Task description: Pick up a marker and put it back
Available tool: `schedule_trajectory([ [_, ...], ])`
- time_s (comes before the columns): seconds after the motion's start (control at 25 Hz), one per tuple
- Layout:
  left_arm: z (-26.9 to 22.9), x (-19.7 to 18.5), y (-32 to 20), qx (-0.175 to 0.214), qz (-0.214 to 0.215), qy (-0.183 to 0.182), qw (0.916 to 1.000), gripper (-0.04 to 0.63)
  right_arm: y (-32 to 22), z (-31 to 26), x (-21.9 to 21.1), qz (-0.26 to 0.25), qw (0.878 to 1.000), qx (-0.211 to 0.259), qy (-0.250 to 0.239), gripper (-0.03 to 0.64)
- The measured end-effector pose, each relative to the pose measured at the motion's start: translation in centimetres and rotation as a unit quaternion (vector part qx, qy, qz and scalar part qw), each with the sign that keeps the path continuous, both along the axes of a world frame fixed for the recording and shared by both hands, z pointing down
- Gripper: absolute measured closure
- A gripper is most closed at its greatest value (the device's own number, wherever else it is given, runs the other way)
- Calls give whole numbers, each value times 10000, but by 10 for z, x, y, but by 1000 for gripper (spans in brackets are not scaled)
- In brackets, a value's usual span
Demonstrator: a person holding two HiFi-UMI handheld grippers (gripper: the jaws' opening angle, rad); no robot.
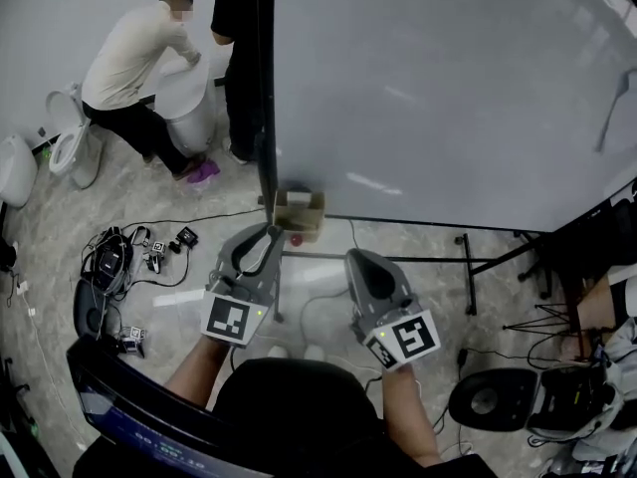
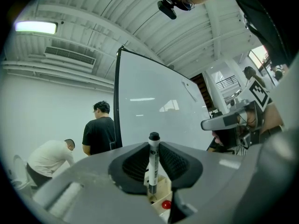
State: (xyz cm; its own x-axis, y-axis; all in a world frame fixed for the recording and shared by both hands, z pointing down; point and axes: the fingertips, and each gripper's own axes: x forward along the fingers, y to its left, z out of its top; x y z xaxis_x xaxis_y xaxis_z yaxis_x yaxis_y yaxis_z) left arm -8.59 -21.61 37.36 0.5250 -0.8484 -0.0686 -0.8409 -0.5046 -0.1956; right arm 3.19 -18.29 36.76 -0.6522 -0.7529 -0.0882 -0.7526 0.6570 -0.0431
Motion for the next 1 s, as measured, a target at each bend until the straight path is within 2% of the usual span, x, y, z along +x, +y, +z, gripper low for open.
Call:
schedule_trajectory([
  [0.56, 18, 25, -29, -55, 426, -32, 9991, 523, -13, 8, 25, 477, 9988, -47, 62, 607],
  [1.0, 45, 48, -52, -128, 686, -375, 9969, 522, -12, 13, 52, 874, 9961, -118, 89, 607],
])
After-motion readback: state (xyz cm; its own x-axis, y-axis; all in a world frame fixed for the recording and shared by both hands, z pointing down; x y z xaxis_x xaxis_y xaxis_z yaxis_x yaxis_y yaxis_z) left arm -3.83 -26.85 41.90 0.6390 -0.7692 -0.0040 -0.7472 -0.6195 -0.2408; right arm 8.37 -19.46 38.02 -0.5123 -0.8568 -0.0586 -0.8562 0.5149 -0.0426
